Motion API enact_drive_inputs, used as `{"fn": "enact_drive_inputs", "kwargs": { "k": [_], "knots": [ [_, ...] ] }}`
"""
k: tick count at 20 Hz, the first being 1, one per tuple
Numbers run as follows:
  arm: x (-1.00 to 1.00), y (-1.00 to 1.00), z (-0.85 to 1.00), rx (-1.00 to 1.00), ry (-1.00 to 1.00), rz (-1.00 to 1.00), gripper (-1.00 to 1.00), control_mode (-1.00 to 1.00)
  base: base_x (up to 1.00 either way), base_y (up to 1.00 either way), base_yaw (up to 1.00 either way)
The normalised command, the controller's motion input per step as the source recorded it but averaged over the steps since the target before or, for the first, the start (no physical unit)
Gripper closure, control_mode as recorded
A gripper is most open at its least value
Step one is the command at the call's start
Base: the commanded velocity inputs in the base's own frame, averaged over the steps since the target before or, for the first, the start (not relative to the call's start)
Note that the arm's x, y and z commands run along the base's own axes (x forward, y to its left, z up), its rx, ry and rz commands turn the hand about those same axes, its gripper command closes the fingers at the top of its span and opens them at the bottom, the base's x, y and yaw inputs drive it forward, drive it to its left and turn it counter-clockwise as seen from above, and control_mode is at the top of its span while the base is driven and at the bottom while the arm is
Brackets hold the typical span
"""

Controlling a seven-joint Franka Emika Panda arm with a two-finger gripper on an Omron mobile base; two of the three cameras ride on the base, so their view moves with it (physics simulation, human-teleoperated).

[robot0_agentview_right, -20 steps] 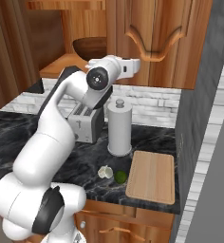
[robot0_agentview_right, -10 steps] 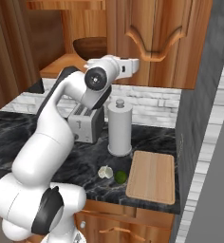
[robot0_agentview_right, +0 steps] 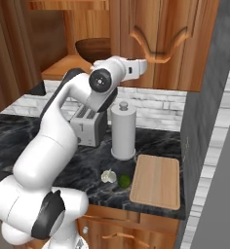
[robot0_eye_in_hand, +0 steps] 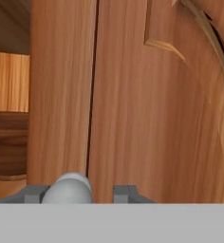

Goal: Open the cabinet. Place the bowl and condiment on the counter. Then place the lime and garlic on the cutting board.

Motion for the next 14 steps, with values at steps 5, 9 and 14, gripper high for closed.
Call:
{"fn": "enact_drive_inputs", "kwargs": {
  "k": [5, 9, 14],
  "knots": [
    [-0.16, -0.58, 0.19, 0.00, 0.00, -0.08, 1.00, -1.00, 0.00, 0.00, 0.00],
    [-0.14, -0.45, 0.11, 0.00, 0.01, -0.07, 1.00, -1.00, 0.00, 0.00, 0.00],
    [0.01, 0.00, 0.00, 0.00, 0.00, 0.00, 1.00, -1.00, 0.00, 0.00, 0.00]
  ]
}}
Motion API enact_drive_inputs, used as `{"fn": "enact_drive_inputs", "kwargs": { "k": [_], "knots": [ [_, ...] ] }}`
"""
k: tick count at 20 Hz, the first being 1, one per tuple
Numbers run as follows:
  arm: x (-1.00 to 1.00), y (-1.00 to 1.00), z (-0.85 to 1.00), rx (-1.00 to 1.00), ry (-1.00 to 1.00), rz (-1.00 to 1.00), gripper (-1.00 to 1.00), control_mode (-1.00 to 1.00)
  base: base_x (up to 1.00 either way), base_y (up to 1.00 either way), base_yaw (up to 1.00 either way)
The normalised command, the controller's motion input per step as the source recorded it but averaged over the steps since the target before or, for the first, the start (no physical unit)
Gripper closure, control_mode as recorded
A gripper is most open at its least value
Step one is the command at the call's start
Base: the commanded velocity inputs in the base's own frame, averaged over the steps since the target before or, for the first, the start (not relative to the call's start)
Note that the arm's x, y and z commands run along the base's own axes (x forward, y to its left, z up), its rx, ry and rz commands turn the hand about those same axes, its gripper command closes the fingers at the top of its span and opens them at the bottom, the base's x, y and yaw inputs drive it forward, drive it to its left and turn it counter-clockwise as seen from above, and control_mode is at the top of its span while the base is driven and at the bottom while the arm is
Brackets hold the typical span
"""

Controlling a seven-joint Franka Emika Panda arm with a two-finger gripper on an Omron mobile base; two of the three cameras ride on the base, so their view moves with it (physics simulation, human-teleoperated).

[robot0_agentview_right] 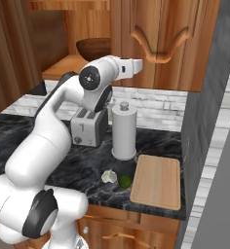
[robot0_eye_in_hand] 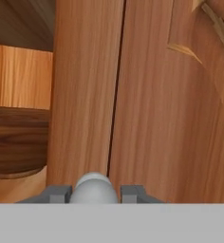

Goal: Open the cabinet. Place the bowl and condiment on the counter. Then place the lime and garlic on the cutting board.

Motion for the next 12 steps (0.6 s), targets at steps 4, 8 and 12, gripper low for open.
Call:
{"fn": "enact_drive_inputs", "kwargs": {
  "k": [4, 8, 12],
  "knots": [
    [0.00, 0.00, 0.00, 0.00, 0.00, 0.00, 1.00, -1.00, 0.00, 0.00, 0.00],
    [0.00, -0.05, 0.00, 0.00, 0.00, 0.00, 1.00, -1.00, 0.00, 0.00, 0.00],
    [0.08, -0.05, 0.04, 0.00, 0.06, -0.01, 1.00, -1.00, 0.00, 0.00, 0.00]
  ]
}}
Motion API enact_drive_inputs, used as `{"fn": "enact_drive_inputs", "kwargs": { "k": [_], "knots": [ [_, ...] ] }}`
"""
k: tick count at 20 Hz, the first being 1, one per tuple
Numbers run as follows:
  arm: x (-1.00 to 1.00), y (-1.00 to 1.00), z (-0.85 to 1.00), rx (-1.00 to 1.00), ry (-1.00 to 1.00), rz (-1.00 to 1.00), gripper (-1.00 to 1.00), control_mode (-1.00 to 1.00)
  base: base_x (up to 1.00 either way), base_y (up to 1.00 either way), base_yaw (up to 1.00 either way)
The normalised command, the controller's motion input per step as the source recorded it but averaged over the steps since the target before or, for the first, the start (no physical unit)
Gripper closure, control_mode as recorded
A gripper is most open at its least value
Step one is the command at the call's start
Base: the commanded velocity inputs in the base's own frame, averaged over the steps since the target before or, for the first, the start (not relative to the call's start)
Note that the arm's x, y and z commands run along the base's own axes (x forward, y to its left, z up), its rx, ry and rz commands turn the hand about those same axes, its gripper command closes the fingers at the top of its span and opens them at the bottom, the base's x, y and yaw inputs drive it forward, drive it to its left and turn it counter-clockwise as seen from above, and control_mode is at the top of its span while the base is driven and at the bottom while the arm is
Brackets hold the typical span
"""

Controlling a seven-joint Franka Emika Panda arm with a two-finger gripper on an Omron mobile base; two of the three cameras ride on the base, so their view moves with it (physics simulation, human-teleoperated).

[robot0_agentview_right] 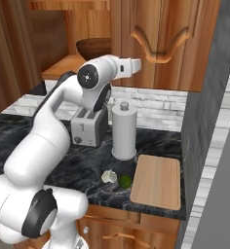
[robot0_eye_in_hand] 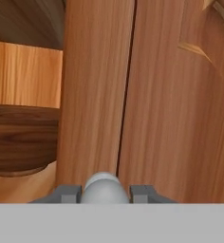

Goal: Open the cabinet. Place the bowl and condiment on the counter. Then place the lime and garlic on the cutting board.

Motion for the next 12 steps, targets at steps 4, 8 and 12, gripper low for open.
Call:
{"fn": "enact_drive_inputs", "kwargs": {
  "k": [4, 8, 12],
  "knots": [
    [-0.01, -0.35, 0.04, 0.00, 0.10, 0.00, 1.00, -1.00, 0.00, 0.00, 0.00],
    [-0.09, -0.55, 0.08, 0.01, 0.09, 0.00, 1.00, -1.00, 0.00, 0.00, 0.00],
    [-0.22, -0.67, 0.07, 0.03, 0.06, 0.00, 1.00, -1.00, 0.00, 0.00, 0.00]
  ]
}}
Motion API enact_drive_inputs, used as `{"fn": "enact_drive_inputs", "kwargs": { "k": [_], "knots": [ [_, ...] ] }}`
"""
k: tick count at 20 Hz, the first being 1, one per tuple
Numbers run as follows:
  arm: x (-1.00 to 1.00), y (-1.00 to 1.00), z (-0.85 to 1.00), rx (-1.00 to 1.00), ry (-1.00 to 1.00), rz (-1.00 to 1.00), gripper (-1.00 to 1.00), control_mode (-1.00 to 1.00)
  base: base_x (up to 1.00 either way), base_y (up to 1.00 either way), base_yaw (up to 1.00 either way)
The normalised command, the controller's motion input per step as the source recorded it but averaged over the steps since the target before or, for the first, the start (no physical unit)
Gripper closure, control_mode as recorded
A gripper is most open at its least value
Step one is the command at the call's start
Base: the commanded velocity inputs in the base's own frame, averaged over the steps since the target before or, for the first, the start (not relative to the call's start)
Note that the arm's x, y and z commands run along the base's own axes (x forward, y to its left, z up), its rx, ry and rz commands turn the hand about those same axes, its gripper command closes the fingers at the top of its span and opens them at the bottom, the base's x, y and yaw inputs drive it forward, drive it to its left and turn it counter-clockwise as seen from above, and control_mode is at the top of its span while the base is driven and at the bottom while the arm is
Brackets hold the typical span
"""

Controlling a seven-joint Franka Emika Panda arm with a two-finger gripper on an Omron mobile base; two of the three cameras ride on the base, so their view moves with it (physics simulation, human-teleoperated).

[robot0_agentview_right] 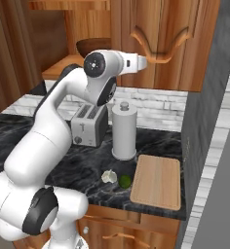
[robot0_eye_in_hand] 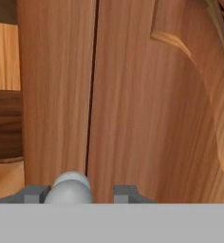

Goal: Open the cabinet. Place the bowl and condiment on the counter. Then place the lime and garlic on the cutting board.

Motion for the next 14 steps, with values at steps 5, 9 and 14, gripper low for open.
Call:
{"fn": "enact_drive_inputs", "kwargs": {
  "k": [5, 9, 14],
  "knots": [
    [-0.31, -0.71, 0.04, 0.05, 0.02, 0.00, 1.00, -1.00, 0.00, 0.00, 0.00],
    [-0.36, -0.84, 0.00, 0.09, 0.00, 0.00, 1.00, -1.00, 0.00, 0.00, 0.00],
    [-0.34, -0.93, 0.04, 0.12, 0.00, 0.00, 1.00, -1.00, 0.00, 0.00, 0.00]
  ]
}}
